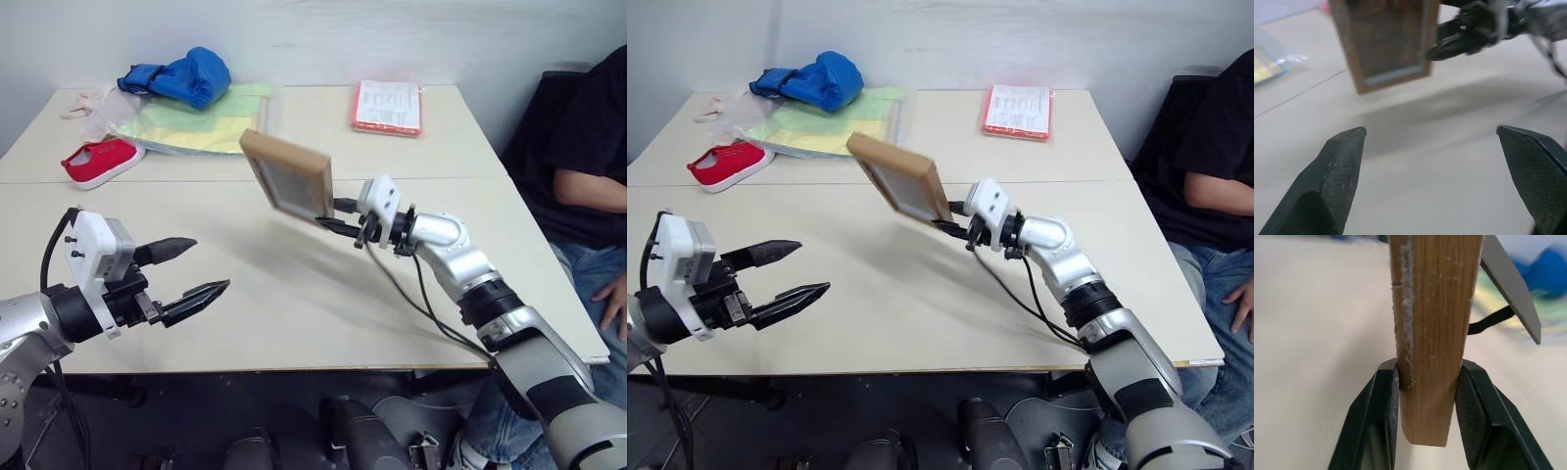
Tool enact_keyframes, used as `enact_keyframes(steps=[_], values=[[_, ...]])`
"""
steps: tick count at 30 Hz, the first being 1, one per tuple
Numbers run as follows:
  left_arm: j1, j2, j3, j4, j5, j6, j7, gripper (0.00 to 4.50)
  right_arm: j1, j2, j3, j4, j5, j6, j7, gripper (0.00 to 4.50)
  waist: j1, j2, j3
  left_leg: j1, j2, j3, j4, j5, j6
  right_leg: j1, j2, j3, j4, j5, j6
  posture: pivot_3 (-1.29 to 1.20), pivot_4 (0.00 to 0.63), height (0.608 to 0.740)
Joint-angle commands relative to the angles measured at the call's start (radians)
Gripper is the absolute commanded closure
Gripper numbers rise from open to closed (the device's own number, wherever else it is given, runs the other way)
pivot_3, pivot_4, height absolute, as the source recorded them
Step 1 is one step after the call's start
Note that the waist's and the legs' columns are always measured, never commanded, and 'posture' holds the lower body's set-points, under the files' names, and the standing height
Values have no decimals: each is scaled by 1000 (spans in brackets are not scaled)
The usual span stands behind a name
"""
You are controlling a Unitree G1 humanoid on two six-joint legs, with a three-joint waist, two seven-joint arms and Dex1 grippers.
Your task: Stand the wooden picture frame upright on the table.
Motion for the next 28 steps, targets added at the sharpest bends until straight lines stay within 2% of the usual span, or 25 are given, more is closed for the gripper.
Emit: enact_keyframes(steps=[1, 5, 9, 11, 13, 15, 18, 24, 28], values=[[-25, -2, -14, 13, -1, -64, 37, 0, -6, 33, -50, -45, 47, 244, 45, 3299, 1, 0, 0, 0, 0, -1, 0, 0, 0, 0, 0, -1, -1, 0, -1, 0, 150, 740], [-33, 10, -36, 25, -16, -84, 54, 0, 7, 95, -77, 14, -36, 297, 13, 3299, -3, 0, 0, -3, 0, 0, -1, -1, 0, -2, 0, -1, -2, -1, -1, 0, 150, 740], [-54, 13, -63, 47, -31, -92, 65, 0, 65, 117, -78, 16, -127, 245, 33, 3299, -3, 0, 0, -5, -1, 0, 0, 0, -1, -4, 0, -1, -2, 0, -1, 0, 150, 740], [-61, 17, -71, 57, -50, -90, 58, 0, 105, 99, -78, -23, -166, 225, 54, 2561, -3, -1, 0, -5, -1, 0, 0, -1, 0, -3, 0, -1, -2, 0, 0, 0, 150, 740], [-60, 32, -74, 67, -61, -92, 45, 0, 135, 66, -99, -90, -169, 251, 77, 2013, -2, -1, 0, -5, -1, 0, 0, -1, 0, -3, 0, -1, -2, 0, 0, 0, 150, 740], [-57, 51, -73, 82, -69, -96, 31, 0, 159, 5, -120, -186, -174, 278, 104, 1361, 0, 0, 0, -6, -1, 0, 0, -1, 0, -4, 0, -1, -3, 0, 0, 0, 150, 740], [-53, 83, -69, 97, -85, -95, 6, 0, 175, -144, -166, -326, -157, 348, 173, 355, 2, 1, 0, -7, -1, -1, 1, -1, 0, -5, 0, -1, -3, 0, 1, 0, 150, 740], [-70, 143, -45, 155, -115, -102, -34, 0, 139, -423, -346, -404, -4, 557, 364, 355, 5, 1, 1, -7, -1, -1, 0, -2, 2, -4, 0, -1, -5, 0, 1, 0, 150, 740], [-109, 179, -79, 206, -99, -146, -75, 0, 169, -454, -408, -449, 54, 622, 373, 355, 3, 0, 1, -6, -1, -1, 0, -2, 2, -3, 2, -1, -6, 0, 1, 0, 150, 740]])
